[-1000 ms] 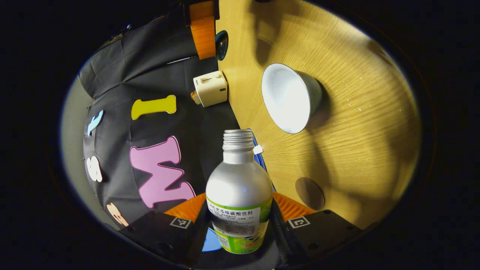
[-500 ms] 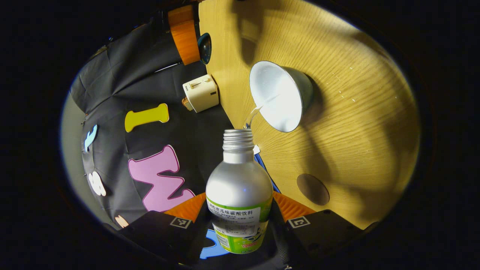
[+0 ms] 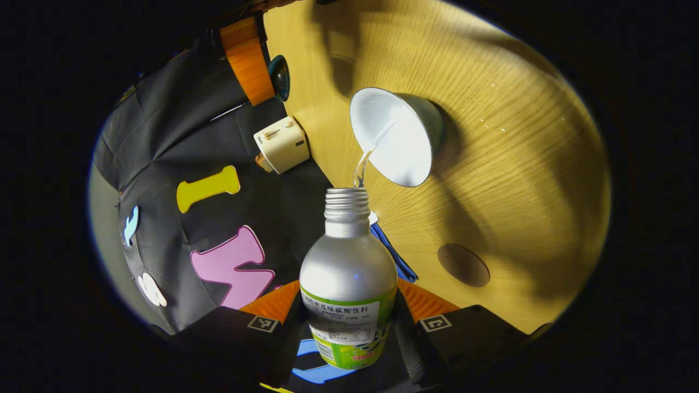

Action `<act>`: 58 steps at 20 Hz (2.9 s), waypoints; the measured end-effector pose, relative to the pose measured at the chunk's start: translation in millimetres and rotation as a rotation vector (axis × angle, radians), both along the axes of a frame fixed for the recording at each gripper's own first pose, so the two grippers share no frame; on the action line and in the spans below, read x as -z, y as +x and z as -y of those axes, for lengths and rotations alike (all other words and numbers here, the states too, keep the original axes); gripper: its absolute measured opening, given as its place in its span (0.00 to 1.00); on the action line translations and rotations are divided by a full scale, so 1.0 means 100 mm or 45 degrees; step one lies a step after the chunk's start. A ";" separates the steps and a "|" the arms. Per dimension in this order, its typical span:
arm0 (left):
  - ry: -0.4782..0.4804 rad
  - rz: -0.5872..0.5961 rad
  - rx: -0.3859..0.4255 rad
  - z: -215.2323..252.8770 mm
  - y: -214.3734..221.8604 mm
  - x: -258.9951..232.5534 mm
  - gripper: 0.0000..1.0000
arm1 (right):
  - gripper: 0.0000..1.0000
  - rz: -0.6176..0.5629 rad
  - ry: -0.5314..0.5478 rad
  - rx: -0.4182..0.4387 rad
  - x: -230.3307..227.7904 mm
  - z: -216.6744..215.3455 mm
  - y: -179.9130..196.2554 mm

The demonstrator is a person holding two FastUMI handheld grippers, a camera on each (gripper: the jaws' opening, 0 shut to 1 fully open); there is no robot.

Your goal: Open the teacup lid with one hand, grasp the water bottle and pour water into the teacup with the other hand; after pouring, place the water bottle on the coaster and then close the teacup lid.

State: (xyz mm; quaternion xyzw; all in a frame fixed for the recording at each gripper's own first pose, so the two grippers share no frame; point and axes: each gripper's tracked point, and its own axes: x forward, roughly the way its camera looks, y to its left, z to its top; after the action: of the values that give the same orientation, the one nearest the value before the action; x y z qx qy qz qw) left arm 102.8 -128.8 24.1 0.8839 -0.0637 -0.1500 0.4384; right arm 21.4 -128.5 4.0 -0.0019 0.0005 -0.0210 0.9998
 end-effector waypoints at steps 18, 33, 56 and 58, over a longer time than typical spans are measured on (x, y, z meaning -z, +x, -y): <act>0.223 0.051 0.017 0.07 0.01 -0.25 0.78 | 0.27 -0.001 0.000 -0.001 0.00 0.00 0.00; 0.246 0.071 0.041 0.15 -0.01 -0.27 0.78 | 0.27 -0.001 0.000 -0.002 0.00 0.01 0.00; -0.710 0.047 -0.075 -0.36 -0.29 -0.63 0.78 | 0.27 -0.002 -0.001 -0.001 0.00 0.01 0.00; -1.044 0.017 -0.132 -0.53 -0.38 -0.73 0.78 | 0.27 -0.002 -0.001 -0.001 0.00 0.00 0.00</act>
State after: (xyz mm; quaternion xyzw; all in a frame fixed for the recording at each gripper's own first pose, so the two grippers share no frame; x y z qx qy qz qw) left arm 65.0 -75.9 96.7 0.6389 -0.0762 -0.0843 0.7608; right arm 21.1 -128.9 3.9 -0.0021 0.0011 -0.0205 0.9998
